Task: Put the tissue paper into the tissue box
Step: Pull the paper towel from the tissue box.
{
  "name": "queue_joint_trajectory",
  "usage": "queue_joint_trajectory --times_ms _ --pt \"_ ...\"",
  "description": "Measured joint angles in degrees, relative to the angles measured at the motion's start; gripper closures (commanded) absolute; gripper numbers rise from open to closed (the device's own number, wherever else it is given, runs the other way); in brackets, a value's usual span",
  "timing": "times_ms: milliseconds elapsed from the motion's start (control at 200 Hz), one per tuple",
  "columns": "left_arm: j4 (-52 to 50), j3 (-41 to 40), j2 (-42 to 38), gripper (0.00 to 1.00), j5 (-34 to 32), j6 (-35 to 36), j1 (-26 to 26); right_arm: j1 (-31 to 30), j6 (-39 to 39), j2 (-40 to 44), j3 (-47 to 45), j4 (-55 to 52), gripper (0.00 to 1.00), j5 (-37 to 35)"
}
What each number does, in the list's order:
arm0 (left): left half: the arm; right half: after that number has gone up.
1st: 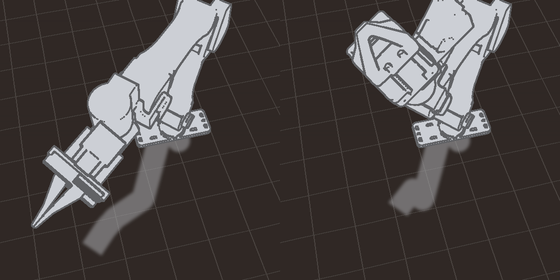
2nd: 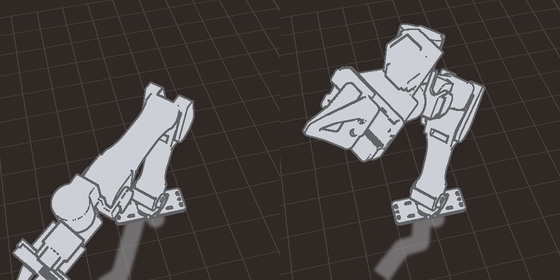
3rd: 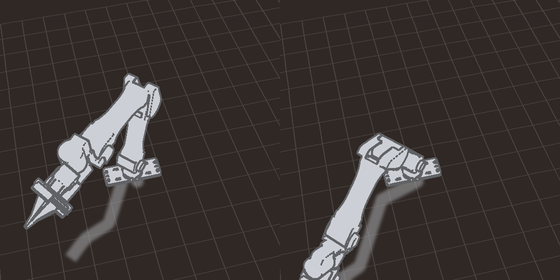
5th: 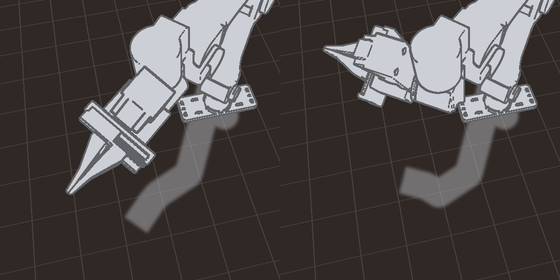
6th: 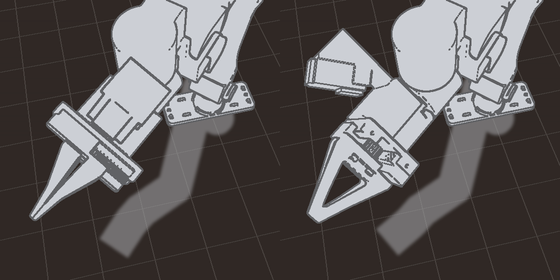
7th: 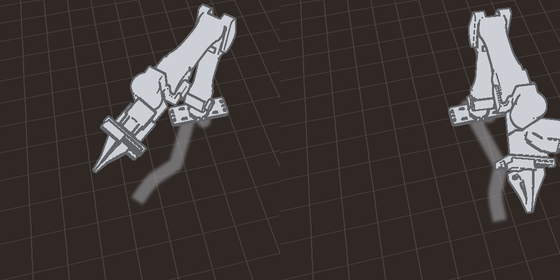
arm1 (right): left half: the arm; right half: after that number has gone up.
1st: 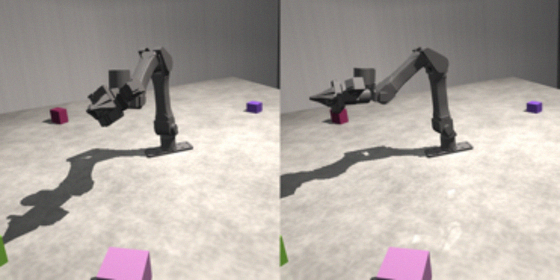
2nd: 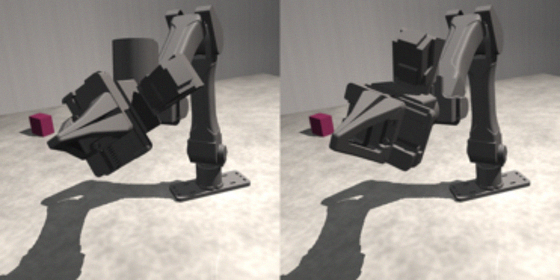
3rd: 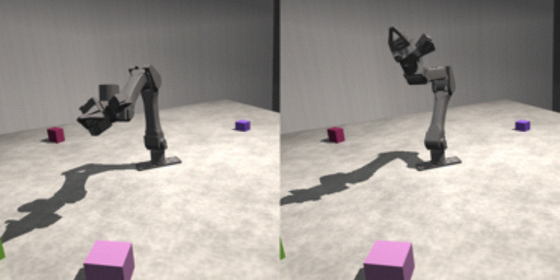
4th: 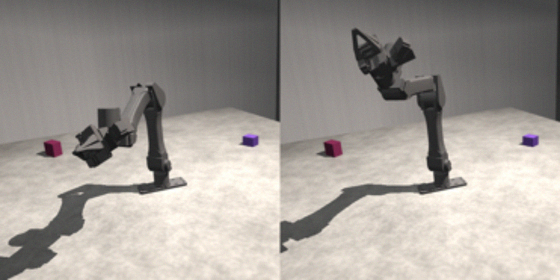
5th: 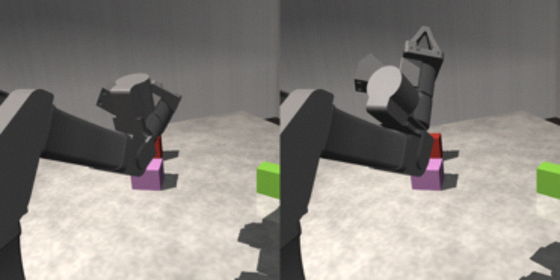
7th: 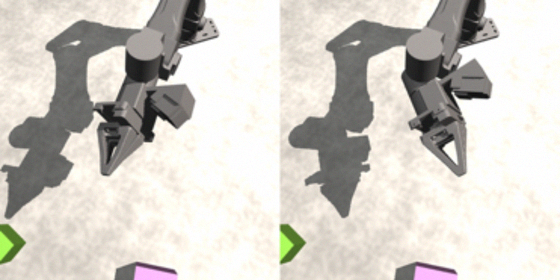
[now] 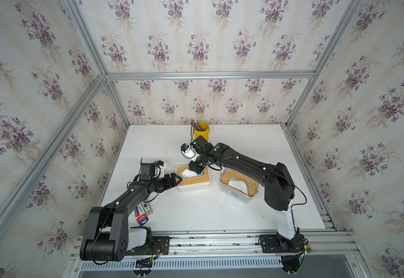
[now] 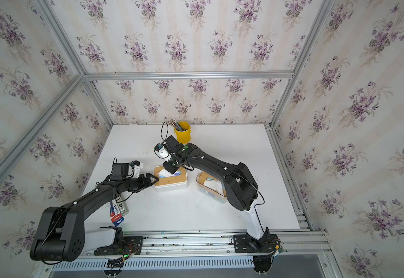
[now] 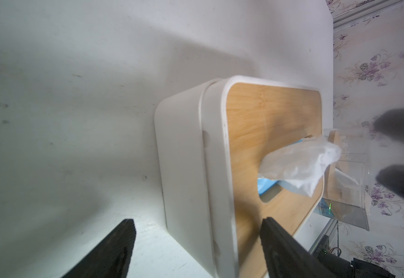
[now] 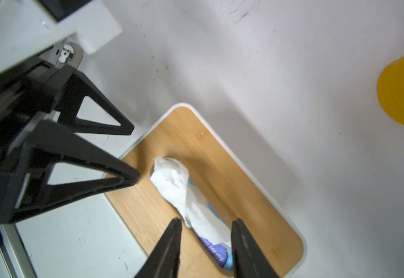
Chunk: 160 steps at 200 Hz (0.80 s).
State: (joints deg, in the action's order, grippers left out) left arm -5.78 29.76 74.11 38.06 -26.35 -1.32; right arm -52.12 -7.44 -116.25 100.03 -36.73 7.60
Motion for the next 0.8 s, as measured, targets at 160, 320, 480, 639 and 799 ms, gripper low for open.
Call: queue_joint_trajectory --times_ms 160,320,480,639,799 --pt "-0.02 0.00 -0.52 0.14 -0.02 -0.02 0.00 -0.74 1.11 1.11 -4.61 2.16 0.64 2.12" --pt "-0.24 0.13 -0.72 0.14 -0.02 -0.02 -0.04 -0.46 2.08 -0.20 -4.90 4.28 0.64 2.25" --pt "-0.61 0.13 -1.27 0.14 -0.07 -0.02 -0.04 -0.48 2.60 -1.73 -4.31 4.76 0.66 2.14" --pt "-0.79 0.13 -1.38 0.14 -0.17 -0.02 -0.04 -0.48 2.78 -2.49 -3.67 5.38 0.75 2.34" --pt "-0.79 0.13 -1.38 0.14 -0.17 0.00 -0.04 -0.48 2.78 -3.17 -3.41 5.57 0.82 2.36"
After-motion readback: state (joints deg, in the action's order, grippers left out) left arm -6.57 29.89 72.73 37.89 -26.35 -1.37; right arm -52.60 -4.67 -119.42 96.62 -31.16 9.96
